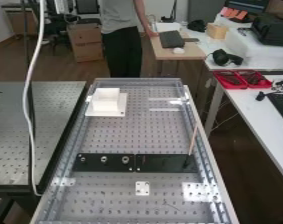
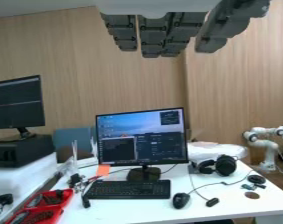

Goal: Grab the pcb board and place it in the clear container

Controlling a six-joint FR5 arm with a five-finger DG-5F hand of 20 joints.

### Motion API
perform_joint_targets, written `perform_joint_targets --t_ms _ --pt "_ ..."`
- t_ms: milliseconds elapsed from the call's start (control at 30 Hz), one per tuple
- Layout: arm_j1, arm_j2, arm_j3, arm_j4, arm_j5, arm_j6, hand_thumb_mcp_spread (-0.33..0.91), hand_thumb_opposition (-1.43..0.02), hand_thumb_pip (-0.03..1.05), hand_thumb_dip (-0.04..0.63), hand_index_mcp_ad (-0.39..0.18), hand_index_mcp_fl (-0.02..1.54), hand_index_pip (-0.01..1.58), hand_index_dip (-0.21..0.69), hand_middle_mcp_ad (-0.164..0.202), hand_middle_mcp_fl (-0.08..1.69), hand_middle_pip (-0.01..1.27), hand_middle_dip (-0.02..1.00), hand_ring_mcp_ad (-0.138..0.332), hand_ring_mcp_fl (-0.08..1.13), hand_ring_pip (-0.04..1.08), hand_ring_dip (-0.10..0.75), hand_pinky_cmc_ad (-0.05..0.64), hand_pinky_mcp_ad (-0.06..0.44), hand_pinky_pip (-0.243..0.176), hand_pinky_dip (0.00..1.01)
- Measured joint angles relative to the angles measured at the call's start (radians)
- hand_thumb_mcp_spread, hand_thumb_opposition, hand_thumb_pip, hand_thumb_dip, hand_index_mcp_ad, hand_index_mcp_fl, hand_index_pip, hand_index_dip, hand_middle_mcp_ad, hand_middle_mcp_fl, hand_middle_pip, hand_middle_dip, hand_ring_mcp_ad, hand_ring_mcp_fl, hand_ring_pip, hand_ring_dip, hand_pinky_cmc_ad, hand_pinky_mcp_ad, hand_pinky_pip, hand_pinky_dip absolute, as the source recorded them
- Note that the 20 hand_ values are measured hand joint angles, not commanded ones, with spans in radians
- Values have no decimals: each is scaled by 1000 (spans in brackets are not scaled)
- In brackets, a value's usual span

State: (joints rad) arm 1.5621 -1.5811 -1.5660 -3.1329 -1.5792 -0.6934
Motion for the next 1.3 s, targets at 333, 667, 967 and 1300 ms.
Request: perform_joint_targets --t_ms 333,667,967,1300 --pt "1 3 -5 1 3 5 127 -393 152 7 12 9 37 38 12 2 75 24 12 3 42 2 96 98 -21 229" --pt "1 3 -13 9 2 13 134 -637 150 7 75 9 70 93 79 9 126 24 159 16 72 -16 246 201 -91 412" --pt "1 0 -40 29 10 27 138 -677 154 7 89 9 72 108 94 3 134 26 176 37 72 -16 278 216 -106 443" --pt "8 -13 -116 96 31 54 133 -681 166 7 103 9 72 108 108 5 136 26 188 31 86 -16 283 234 -112 461"
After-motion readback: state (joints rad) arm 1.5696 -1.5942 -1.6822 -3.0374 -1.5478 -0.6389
